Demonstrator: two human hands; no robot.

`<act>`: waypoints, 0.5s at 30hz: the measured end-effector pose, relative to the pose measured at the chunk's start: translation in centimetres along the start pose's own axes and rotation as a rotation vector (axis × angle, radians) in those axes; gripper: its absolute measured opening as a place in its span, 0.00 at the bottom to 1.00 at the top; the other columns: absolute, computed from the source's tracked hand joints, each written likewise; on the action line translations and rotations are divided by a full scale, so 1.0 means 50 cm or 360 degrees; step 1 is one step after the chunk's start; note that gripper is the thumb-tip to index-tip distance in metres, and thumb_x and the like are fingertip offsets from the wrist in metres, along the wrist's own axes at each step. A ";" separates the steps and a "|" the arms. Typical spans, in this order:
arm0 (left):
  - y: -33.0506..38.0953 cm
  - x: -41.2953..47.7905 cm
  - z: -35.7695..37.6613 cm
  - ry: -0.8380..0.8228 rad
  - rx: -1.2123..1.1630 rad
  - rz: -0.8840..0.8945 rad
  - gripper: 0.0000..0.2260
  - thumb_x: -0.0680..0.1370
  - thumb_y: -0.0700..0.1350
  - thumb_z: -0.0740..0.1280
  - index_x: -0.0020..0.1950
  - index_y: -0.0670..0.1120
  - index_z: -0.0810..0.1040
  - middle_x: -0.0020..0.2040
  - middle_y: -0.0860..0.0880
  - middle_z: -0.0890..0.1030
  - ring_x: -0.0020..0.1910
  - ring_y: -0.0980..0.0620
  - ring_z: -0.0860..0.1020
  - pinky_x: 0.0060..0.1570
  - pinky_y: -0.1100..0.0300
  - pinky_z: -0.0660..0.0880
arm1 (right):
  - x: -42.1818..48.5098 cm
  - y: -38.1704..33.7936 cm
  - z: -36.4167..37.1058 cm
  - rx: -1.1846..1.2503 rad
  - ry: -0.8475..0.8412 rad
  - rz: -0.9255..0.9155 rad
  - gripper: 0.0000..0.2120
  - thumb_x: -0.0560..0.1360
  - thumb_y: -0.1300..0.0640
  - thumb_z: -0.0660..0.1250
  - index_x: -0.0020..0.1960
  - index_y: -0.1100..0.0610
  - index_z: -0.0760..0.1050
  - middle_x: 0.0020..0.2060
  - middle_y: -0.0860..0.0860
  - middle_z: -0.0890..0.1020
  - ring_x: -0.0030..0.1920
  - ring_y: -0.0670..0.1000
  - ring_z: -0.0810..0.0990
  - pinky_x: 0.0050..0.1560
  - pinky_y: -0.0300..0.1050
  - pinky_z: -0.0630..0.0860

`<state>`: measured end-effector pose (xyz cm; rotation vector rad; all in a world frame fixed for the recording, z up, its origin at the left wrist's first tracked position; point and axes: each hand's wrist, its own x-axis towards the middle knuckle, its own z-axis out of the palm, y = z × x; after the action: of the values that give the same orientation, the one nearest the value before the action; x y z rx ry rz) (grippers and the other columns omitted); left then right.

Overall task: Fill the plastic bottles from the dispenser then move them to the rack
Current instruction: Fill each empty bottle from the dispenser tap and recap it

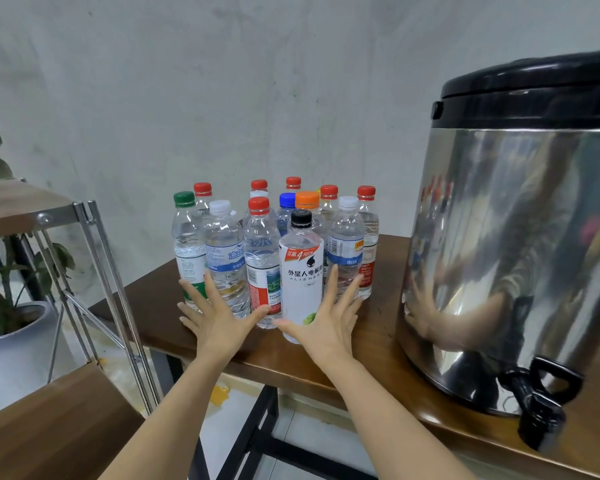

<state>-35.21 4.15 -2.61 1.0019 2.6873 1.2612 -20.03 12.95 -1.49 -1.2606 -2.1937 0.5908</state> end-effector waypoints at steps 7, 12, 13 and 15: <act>0.006 -0.105 0.017 0.0353 -0.0365 0.0114 0.41 0.73 0.55 0.73 0.79 0.47 0.54 0.80 0.42 0.46 0.78 0.39 0.47 0.75 0.40 0.52 | -0.074 0.046 -0.040 0.0033 -0.0004 -0.0244 0.43 0.73 0.39 0.70 0.80 0.46 0.49 0.80 0.50 0.40 0.79 0.56 0.45 0.77 0.53 0.56; 0.017 -0.220 0.041 0.0324 -0.0288 0.0566 0.14 0.79 0.46 0.68 0.64 0.48 0.76 0.68 0.51 0.72 0.69 0.52 0.63 0.68 0.49 0.66 | -0.190 0.116 -0.104 -0.0138 0.0144 -0.0766 0.20 0.79 0.48 0.65 0.71 0.47 0.71 0.70 0.42 0.72 0.70 0.43 0.68 0.67 0.41 0.72; 0.022 -0.244 0.046 0.0269 -0.0300 0.0678 0.10 0.79 0.46 0.67 0.61 0.50 0.77 0.64 0.54 0.74 0.65 0.54 0.66 0.65 0.50 0.69 | -0.212 0.136 -0.114 -0.0183 0.0186 -0.0864 0.17 0.77 0.50 0.69 0.66 0.48 0.76 0.64 0.42 0.77 0.65 0.43 0.74 0.60 0.41 0.77; 0.041 -0.292 0.057 0.0157 -0.0322 0.0906 0.07 0.80 0.49 0.64 0.56 0.52 0.79 0.57 0.58 0.76 0.59 0.56 0.71 0.58 0.52 0.73 | -0.252 0.190 -0.134 -0.0206 0.0305 -0.1059 0.15 0.71 0.54 0.77 0.56 0.50 0.82 0.53 0.43 0.83 0.54 0.43 0.80 0.48 0.39 0.81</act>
<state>-21.70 -0.99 -6.74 1.7878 2.3429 1.6539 -4.33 7.07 -5.08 -0.5417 -2.3203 0.0582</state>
